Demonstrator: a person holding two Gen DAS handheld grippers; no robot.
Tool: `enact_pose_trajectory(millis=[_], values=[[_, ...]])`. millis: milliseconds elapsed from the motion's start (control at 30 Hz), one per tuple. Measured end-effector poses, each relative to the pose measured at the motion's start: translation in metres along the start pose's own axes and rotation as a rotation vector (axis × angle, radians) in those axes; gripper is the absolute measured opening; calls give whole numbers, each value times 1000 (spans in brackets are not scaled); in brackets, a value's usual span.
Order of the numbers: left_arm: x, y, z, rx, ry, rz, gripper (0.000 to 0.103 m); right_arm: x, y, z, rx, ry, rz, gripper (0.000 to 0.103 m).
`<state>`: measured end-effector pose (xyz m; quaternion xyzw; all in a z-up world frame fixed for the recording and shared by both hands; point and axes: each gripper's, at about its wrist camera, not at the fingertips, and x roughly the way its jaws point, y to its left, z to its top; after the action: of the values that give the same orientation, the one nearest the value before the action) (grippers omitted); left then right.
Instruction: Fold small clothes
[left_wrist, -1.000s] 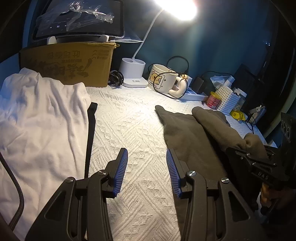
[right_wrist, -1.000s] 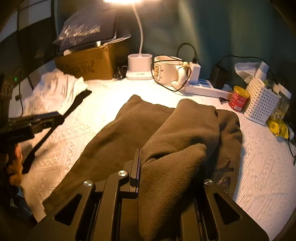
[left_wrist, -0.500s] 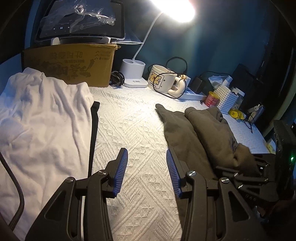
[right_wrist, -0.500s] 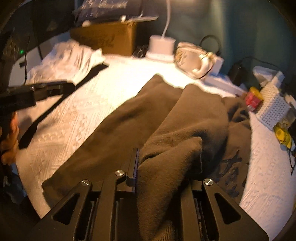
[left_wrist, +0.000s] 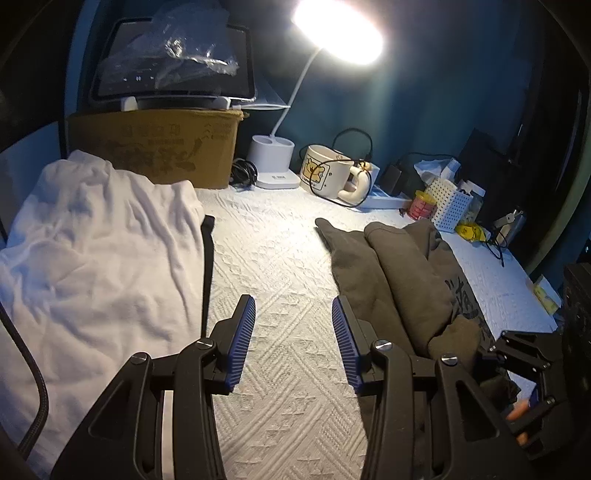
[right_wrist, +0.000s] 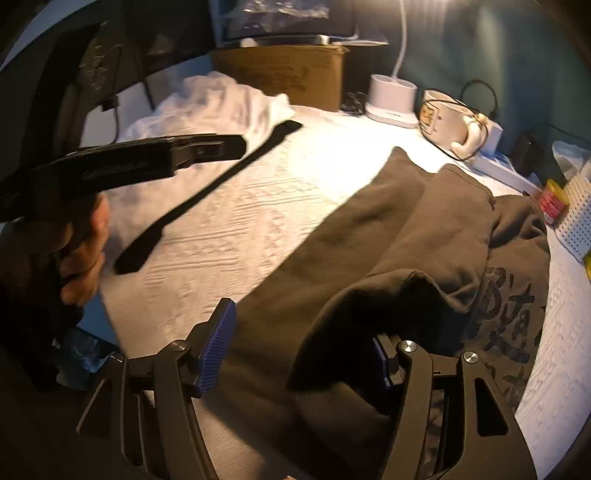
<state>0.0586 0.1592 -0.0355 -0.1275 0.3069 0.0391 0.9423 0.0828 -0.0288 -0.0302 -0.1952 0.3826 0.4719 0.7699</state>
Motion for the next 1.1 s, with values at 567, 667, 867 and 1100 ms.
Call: enact_pose_trajectory(millis=[567,667,867,1100], values=[[-9,-50,1,102,1,-39,63,-58,-9,-30,66,-149,-20,67],[-4,-72,3,146,10,-62,64,-63,-33,-36,132,-160,-74,67],[22,-106,11,218,67,-71,64,-68,-80,-50,235,-174,-142,67],[50,-138,24,299,105,-72,64,-70,-127,-61,314,-176,-179,67]])
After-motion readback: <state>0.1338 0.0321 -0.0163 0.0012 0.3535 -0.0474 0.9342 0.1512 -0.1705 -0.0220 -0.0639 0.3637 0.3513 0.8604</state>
